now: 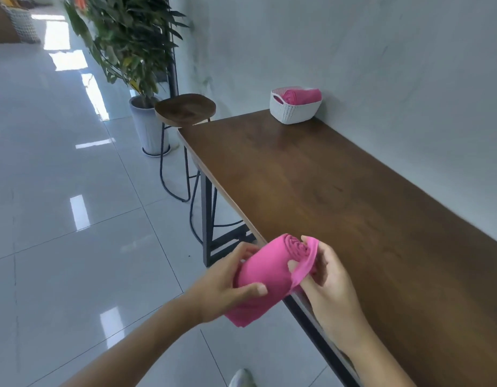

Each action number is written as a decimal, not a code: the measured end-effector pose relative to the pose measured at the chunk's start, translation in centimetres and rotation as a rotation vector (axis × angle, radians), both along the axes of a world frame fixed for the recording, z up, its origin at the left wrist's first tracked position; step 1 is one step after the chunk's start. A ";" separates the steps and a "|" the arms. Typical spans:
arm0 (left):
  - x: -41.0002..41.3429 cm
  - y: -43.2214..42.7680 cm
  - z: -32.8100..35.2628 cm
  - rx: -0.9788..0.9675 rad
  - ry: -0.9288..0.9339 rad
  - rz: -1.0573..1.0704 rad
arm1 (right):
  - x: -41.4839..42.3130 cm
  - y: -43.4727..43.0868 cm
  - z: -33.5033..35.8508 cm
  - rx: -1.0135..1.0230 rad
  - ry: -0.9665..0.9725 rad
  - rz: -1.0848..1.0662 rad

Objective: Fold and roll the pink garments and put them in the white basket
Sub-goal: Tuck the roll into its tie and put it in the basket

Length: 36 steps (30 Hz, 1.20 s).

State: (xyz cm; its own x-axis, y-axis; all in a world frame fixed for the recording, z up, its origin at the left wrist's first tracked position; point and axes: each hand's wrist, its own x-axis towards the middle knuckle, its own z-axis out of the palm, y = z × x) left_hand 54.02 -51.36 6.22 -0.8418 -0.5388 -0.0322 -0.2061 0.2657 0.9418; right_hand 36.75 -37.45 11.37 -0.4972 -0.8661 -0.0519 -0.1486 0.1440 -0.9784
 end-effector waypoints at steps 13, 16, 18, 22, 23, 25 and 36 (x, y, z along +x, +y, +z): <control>-6.9 -14.6 2.6 -0.198 -0.169 -0.160 | -8.4 -10.7 -0.3 -0.005 0.001 0.054; -9.7 -17.7 4.3 -0.418 -0.270 -0.268 | -10.6 -12.8 -0.2 0.042 0.087 0.112; -11.6 -19.1 5.1 -0.520 -0.298 -0.321 | -11.9 -14.0 0.0 0.048 0.115 0.124; -14.7 -21.5 5.8 -0.610 -0.294 -0.378 | -14.7 -15.9 0.7 0.080 0.139 0.136; -15.2 -22.1 5.9 -0.620 -0.286 -0.386 | -15.3 -16.4 0.9 0.095 0.136 0.148; -16.3 -23.3 5.9 -0.640 -0.271 -0.407 | -16.6 -17.4 1.4 0.135 0.114 0.171; -22.1 -33.5 4.2 -0.644 -0.247 -0.534 | -20.8 -26.9 1.3 0.331 0.381 0.119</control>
State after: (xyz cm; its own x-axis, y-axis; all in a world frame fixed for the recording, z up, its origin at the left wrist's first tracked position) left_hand 31.89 -84.88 10.45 -0.9961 -0.0505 -0.0722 -0.0808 0.8504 0.5199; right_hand 15.98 -64.35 12.68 -0.4333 -0.8856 -0.1672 -0.5196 0.3970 -0.7566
